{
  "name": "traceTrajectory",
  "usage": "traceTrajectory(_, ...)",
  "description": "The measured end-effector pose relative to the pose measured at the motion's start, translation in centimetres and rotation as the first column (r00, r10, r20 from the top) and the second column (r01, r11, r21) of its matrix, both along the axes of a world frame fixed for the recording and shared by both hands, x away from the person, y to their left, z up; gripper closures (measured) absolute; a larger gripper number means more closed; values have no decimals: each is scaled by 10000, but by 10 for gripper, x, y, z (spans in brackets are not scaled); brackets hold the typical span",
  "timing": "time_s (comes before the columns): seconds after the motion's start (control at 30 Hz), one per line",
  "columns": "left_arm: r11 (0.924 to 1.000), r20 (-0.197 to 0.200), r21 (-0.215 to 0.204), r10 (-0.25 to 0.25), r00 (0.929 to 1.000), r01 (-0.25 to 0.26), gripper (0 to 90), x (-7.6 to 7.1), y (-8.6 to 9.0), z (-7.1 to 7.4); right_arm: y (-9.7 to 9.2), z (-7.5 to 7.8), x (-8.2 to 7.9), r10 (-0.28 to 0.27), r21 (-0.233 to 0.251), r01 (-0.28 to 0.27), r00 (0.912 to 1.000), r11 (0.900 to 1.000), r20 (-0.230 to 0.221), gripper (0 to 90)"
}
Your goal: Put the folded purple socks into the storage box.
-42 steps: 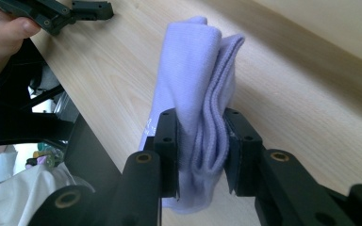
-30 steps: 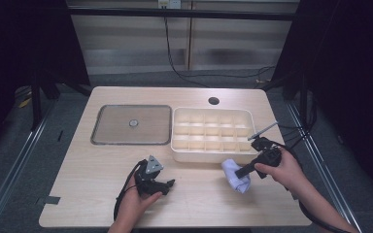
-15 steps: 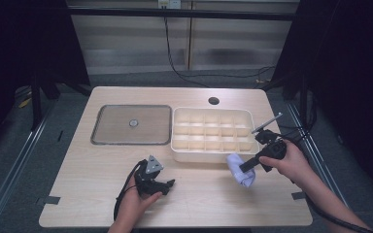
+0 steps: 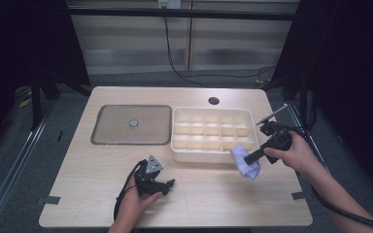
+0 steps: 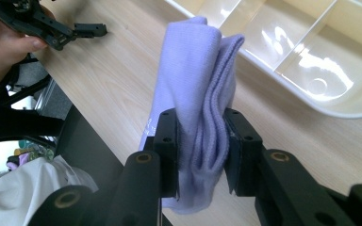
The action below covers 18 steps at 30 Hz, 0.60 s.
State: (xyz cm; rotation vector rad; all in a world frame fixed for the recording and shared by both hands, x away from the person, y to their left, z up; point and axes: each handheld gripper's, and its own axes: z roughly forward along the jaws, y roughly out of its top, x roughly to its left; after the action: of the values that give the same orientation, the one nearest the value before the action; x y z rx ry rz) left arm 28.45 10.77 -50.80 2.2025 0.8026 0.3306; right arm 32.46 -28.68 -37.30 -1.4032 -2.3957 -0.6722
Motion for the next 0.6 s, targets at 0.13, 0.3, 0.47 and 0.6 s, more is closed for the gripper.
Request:
traceTrajectory(0.13, 10000, -10, 3, 7, 10000, -7, 220, 0, 0, 0, -1, 4, 4, -34, -53, 34, 10000, 10000, 22, 699)
traceTrajectory(0.3, 10000, -9, 4, 7, 10000, -7, 220, 0, 0, 0, -4, 8, 12, -167, -188, 168, 9998, 9997, 60, 699)
traceTrajectory(0.47, 10000, -8, 5, 7, 10000, -7, 220, 0, 0, 0, -6, 11, 22, -316, -351, 322, 9994, 9989, 173, 699)
traceTrajectory(0.6, 10000, -11, 1, 8, 10000, -8, 220, 0, 0, 0, -9, 12, 30, -510, -421, 523, 9982, 9977, 307, 699)
